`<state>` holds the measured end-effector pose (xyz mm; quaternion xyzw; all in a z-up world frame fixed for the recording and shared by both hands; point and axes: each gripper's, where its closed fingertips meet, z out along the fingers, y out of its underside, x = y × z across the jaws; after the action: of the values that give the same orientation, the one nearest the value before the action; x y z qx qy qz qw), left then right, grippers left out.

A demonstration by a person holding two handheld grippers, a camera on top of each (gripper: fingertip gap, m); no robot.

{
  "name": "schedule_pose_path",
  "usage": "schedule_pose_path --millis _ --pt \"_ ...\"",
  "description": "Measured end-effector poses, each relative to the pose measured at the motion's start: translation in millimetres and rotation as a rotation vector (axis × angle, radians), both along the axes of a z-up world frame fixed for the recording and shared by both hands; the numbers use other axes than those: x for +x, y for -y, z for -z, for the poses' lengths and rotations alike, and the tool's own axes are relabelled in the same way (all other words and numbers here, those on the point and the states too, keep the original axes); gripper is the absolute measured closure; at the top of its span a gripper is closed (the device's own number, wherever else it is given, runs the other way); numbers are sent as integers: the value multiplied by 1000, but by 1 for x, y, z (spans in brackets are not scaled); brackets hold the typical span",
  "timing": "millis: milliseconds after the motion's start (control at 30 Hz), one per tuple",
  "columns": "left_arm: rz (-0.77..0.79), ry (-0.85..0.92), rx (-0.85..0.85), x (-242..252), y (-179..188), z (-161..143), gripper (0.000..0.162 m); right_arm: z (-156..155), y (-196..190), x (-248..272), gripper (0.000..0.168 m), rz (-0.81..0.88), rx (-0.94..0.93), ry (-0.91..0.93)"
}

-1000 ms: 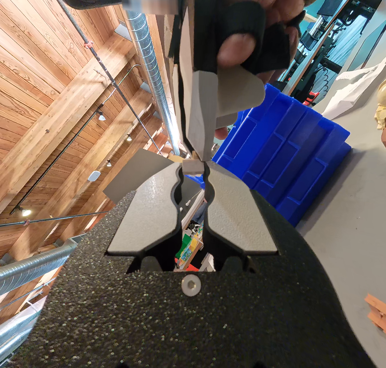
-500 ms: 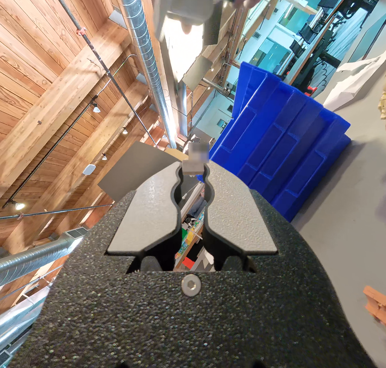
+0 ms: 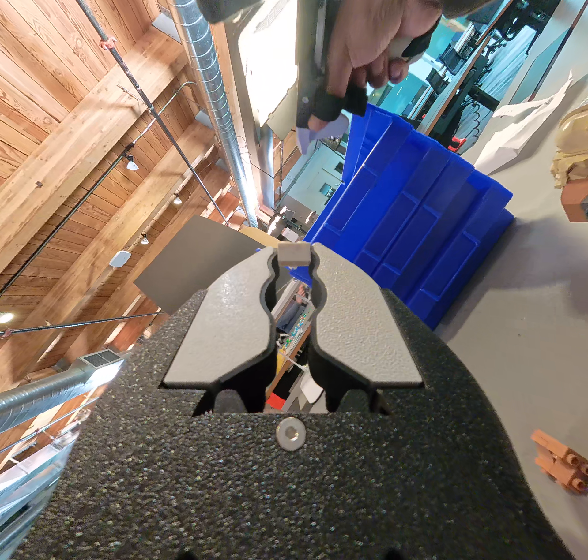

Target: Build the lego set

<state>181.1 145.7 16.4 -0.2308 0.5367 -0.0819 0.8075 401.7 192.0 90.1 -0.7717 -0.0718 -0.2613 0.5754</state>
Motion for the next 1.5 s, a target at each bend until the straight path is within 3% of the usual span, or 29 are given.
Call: schedule_pose_path --millis 100,267,433,833,1133,1367,1500 --pt "-2 5 0 -1 0 0 145 -6 7 -16 145 -80 2 23" --pt "-12 19 -2 -2 -3 -3 145 25 31 -138 147 -631 -217 -70" --pt "-41 22 14 -2 -5 -3 145 51 53 -222 149 -873 -365 -31" --pt "-144 57 37 -9 -15 -10 145 76 41 -251 149 -752 -411 91" --pt "-155 70 47 -9 -17 -10 144 78 39 -251 156 -775 -414 92" --pt "-139 82 -5 -9 -21 -11 140 69 35 -241 156 -764 -370 94" --pt "-141 84 -35 -9 -25 -11 139 48 24 -210 156 -674 -278 78"
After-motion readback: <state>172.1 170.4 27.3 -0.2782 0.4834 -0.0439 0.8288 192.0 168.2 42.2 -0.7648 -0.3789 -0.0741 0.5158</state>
